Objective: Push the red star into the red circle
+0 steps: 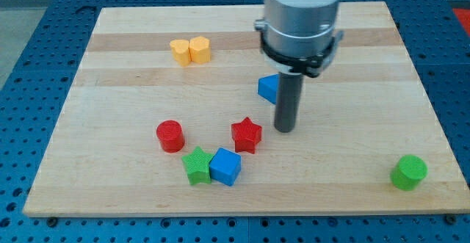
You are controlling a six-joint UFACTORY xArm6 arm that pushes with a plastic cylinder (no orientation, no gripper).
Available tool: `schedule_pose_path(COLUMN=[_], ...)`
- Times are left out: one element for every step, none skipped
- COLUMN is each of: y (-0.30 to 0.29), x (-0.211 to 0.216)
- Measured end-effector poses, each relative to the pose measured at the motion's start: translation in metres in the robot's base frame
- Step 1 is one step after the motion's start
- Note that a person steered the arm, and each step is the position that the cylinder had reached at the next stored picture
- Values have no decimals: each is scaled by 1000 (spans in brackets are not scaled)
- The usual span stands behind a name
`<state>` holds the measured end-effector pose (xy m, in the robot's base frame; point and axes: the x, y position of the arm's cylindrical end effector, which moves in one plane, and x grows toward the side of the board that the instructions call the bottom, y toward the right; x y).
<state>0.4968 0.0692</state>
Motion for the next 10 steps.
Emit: schedule_pose_path(y=[2, -8, -54, -67, -39, -34, -70, -113, -134, -107], x=[22, 37, 37, 37, 31, 16, 17, 19, 19, 16])
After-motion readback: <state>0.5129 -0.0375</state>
